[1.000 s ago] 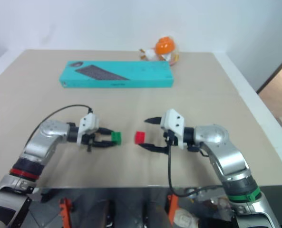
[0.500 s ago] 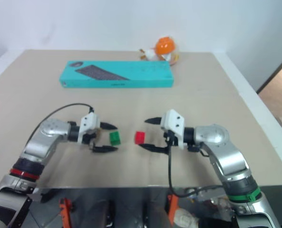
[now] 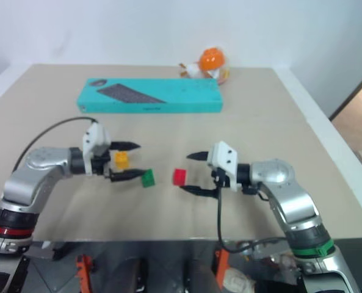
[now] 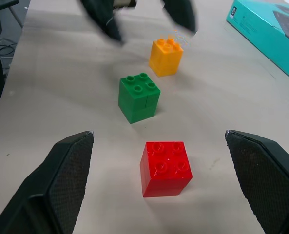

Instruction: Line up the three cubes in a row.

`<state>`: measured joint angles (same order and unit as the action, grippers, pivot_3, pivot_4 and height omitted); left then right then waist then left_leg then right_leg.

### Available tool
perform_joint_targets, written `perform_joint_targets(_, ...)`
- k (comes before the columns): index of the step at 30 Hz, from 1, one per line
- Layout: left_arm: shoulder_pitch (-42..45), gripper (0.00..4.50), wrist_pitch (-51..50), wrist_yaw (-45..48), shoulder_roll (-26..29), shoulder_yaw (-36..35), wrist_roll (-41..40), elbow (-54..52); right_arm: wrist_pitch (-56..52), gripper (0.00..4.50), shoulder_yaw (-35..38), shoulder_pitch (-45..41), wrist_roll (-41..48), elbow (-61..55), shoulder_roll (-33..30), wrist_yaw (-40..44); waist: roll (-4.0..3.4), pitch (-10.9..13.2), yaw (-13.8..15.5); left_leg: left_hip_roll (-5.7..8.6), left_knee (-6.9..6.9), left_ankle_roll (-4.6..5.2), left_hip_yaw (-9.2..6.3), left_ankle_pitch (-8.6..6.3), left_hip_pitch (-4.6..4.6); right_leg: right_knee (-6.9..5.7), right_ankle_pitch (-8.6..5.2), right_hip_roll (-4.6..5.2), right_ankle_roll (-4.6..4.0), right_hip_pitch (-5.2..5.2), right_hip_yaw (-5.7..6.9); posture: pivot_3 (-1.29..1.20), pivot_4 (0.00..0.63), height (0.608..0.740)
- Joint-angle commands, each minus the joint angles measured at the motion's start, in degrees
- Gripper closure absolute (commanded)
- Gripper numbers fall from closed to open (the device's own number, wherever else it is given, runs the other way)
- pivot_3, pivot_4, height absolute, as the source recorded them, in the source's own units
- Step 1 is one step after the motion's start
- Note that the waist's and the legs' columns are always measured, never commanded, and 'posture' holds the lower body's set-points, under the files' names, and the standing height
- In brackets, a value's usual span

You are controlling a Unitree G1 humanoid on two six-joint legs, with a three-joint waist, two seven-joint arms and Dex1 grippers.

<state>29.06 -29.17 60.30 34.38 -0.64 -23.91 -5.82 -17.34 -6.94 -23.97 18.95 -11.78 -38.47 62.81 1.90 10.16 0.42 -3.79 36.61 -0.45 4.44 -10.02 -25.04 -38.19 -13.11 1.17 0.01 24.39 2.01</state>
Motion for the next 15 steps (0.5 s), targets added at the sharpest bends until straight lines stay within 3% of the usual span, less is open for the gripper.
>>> perform_joint_targets(1,-0.72,0.03,0.25,-4.49,-0.42,-5.2,-2.05,-1.27,1.24,0.0,0.69,-1.55,0.36,0.13,-0.28,0.87,0.0,0.0,-0.01,0.0,0.01,0.0,0.0,0.0,0.0,0.0,0.01,0.0,0.01,-0.01,-0.01,0.0,0.15,0.74)
perform_joint_targets(8,-2.15,0.03,13.44,2.13,4.53,-4.93,2.47,8.6,0.33,0.0,-0.13,-3.07,1.28,1.2,0.67,2.35,0.0,0.0,-0.02,0.0,0.01,0.0,0.07,0.0,0.01,0.0,0.03,-0.01,-0.03,0.0,0.0,0.0,0.15,0.74)
perform_joint_targets(15,1.25,0.03,19.83,9.41,6.68,-2.11,5.02,19.53,1.4,0.0,-0.76,-4.06,-0.08,2.96,0.73,3.11,0.0,0.0,0.04,-0.01,0.01,0.0,0.13,0.0,-0.01,0.01,0.04,0.02,-0.07,0.02,0.04,0.0,0.15,0.74)
